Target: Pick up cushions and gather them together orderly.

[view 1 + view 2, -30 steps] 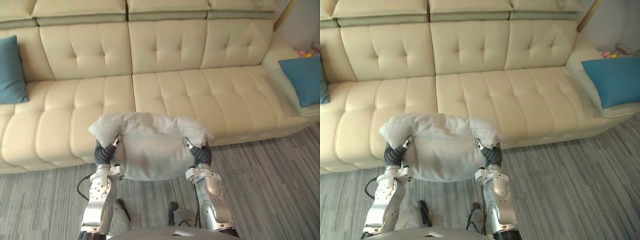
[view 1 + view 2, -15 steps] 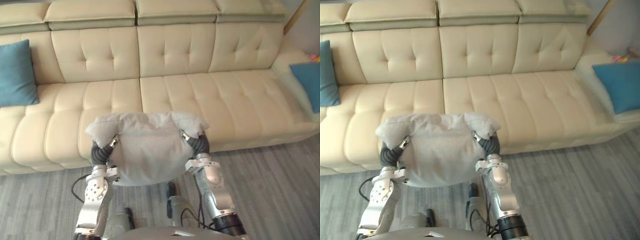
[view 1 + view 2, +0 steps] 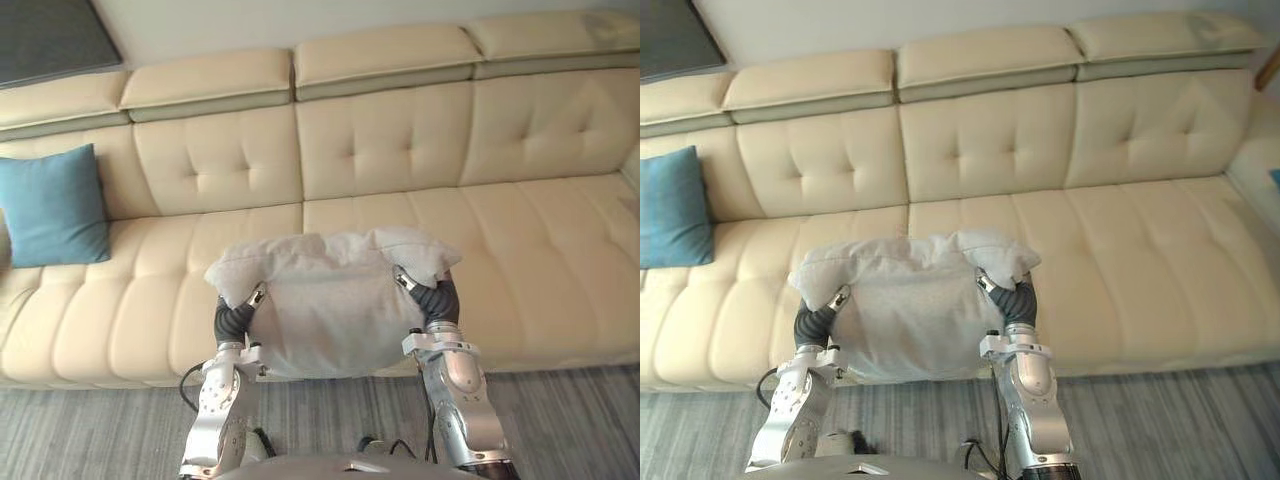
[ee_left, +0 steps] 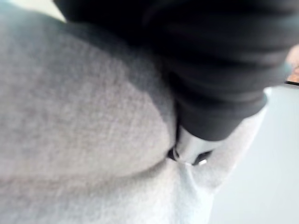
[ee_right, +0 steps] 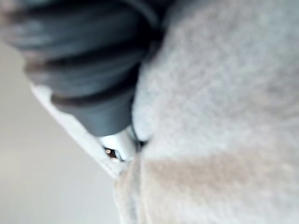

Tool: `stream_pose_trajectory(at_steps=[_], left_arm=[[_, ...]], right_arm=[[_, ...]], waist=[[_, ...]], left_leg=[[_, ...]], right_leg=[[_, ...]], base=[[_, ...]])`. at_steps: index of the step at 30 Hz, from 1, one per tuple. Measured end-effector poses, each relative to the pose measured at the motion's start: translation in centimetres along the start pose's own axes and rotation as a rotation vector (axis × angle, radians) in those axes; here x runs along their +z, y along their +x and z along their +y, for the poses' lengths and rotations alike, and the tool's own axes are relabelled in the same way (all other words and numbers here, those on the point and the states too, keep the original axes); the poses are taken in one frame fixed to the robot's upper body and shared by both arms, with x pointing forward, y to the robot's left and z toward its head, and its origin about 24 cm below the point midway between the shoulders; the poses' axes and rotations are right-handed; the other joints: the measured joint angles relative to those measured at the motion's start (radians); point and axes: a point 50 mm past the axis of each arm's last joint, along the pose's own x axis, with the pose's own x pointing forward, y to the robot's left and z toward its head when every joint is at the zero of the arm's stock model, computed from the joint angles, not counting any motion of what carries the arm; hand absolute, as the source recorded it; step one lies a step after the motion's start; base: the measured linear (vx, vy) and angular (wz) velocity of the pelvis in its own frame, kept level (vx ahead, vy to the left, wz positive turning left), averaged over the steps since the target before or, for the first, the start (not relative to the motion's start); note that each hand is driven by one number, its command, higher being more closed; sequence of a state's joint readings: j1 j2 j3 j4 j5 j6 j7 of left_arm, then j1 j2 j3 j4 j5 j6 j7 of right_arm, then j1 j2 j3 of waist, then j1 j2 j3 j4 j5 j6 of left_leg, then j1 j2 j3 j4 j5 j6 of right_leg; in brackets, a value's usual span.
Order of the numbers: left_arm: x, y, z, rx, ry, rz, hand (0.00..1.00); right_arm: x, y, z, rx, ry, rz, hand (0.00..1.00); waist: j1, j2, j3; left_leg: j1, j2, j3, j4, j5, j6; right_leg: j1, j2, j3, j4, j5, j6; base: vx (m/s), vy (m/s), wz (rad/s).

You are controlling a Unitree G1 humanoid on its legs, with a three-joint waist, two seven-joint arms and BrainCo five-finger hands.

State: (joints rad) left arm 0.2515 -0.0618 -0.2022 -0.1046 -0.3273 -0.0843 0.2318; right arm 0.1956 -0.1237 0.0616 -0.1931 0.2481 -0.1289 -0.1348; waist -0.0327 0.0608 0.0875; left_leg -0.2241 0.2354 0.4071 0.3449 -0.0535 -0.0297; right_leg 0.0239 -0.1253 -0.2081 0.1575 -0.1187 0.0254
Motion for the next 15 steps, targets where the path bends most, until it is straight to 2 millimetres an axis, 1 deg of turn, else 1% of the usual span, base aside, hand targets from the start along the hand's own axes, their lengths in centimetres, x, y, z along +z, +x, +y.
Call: stream_pose_trajectory(at_steps=[1, 2, 3, 4, 5, 7, 10, 11, 12, 13, 14, 15], left_arm=[[0.2, -0.2, -0.1, -0.011, 0.006, -0.007, 1.00], [0.2, -0.2, 0.0, -0.009, 0.011, -0.008, 1.00], [0.3, -0.2, 0.2, -0.006, 0.020, -0.012, 1.00], [0.3, -0.2, 0.6, -0.002, 0.034, -0.011, 1.00], [0.2, -0.4, 1.1, 0.008, 0.052, -0.005, 1.00], [0.0, -0.7, 1.8, 0.018, 0.067, 0.011, 1.00], [-0.6, -0.8, 2.4, 0.039, 0.080, 0.038, 1.00], [-0.8, -0.8, 2.7, 0.050, 0.083, 0.047, 1.00], [-0.8, -0.7, 3.0, 0.058, 0.090, 0.051, 1.00], [-0.8, -0.5, 3.1, 0.055, 0.103, 0.050, 1.00], [-0.7, -0.5, 3.2, 0.053, 0.110, 0.050, 1.00], [-0.7, -0.3, 3.2, 0.055, 0.114, 0.051, 1.00]], right_arm=[[-0.2, -0.5, -0.2, -0.009, -0.001, 0.015, 1.00], [-0.7, -0.8, -0.1, -0.023, 0.016, 0.037, 1.00], [-1.1, -1.1, 0.0, -0.036, 0.034, 0.055, 1.00], [-1.8, -1.4, 0.4, -0.058, 0.073, 0.079, 1.00], [-2.4, -1.5, 0.9, -0.071, 0.103, 0.103, 1.00], [-3.0, -1.5, 1.2, -0.071, 0.119, 0.127, 1.00], [-4.2, -1.1, 1.4, -0.050, 0.109, 0.170, 1.00], [-4.5, -0.8, 1.5, -0.042, 0.105, 0.184, 1.00], [-4.9, -0.5, 1.7, -0.033, 0.102, 0.196, 1.00], [-5.2, -0.3, 1.7, -0.030, 0.099, 0.207, 1.00], [-5.4, -0.1, 1.7, -0.028, 0.095, 0.215, 1.00], [-5.6, 0.1, 1.7, -0.023, 0.086, 0.225, 1.00]], waist=[[0.002, 0.022, -0.016], [-0.005, 0.017, -0.026], [-0.008, -0.006, -0.023], [0.000, -0.040, -0.021], [0.000, -0.061, -0.022], [0.001, -0.071, -0.020], [0.004, -0.085, -0.012], [0.008, -0.086, -0.007], [0.006, -0.091, 0.002], [-0.008, -0.098, 0.015], [-0.018, -0.094, 0.023], [-0.029, -0.086, 0.038]], left_leg=[[0.001, 0.000, -0.030, -0.080, 0.122, -0.024], [0.015, -0.022, -0.048, -0.105, 0.084, -0.039], [0.017, -0.046, -0.049, -0.120, 0.087, -0.033], [0.017, -0.071, -0.045, -0.130, 0.085, -0.029], [0.017, -0.082, -0.042, -0.130, 0.078, -0.020], [0.028, -0.089, -0.041, -0.121, 0.054, -0.016], [0.034, -0.103, -0.045, -0.069, -0.028, -0.005], [0.032, -0.107, -0.046, -0.059, -0.056, 0.006], [0.032, -0.109, -0.039, -0.051, -0.066, 0.014], [0.037, -0.113, -0.032, -0.056, -0.066, 0.020], [0.040, -0.113, -0.032, -0.065, -0.063, 0.030], [0.058, -0.114, -0.039, -0.102, -0.053, 0.047]], right_leg=[[0.008, 0.003, 0.007, 0.007, -0.037, 0.055], [0.009, -0.012, 0.009, 0.009, -0.049, 0.072], [-0.005, -0.030, 0.014, 0.015, -0.049, 0.072], [-0.018, -0.049, 0.040, 0.012, -0.048, 0.072], [-0.015, -0.057, 0.047, 0.000, -0.034, 0.076], [-0.010, -0.059, 0.079, -0.011, -0.001, 0.081], [-0.046, -0.074, 0.151, 0.034, 0.001, 0.076], [-0.084, -0.076, 0.182, 0.090, -0.002, 0.072], [-0.140, -0.079, 0.206, 0.173, 0.000, 0.069], [-0.202, -0.086, 0.201, 0.260, 0.009, 0.055], [-0.232, -0.086, 0.198, 0.294, 0.006, 0.045], [-0.253, -0.068, 0.191, 0.290, -0.043, 0.036]], base=[[0.25, 0.307, 0.00], [0.22, 0.318, 0.10], [0.16, 0.272, 0.08], [0.10, 0.218, 0.01], [0.06, 0.173, -0.12], [0.03, 0.143, -0.25], [-0.04, 0.181, -0.66], [-0.10, 0.162, -0.91], [-0.15, 0.210, -0.87], [-0.12, 0.163, -0.58], [-0.10, 0.123, -0.33], [-0.08, 0.055, -0.28]])
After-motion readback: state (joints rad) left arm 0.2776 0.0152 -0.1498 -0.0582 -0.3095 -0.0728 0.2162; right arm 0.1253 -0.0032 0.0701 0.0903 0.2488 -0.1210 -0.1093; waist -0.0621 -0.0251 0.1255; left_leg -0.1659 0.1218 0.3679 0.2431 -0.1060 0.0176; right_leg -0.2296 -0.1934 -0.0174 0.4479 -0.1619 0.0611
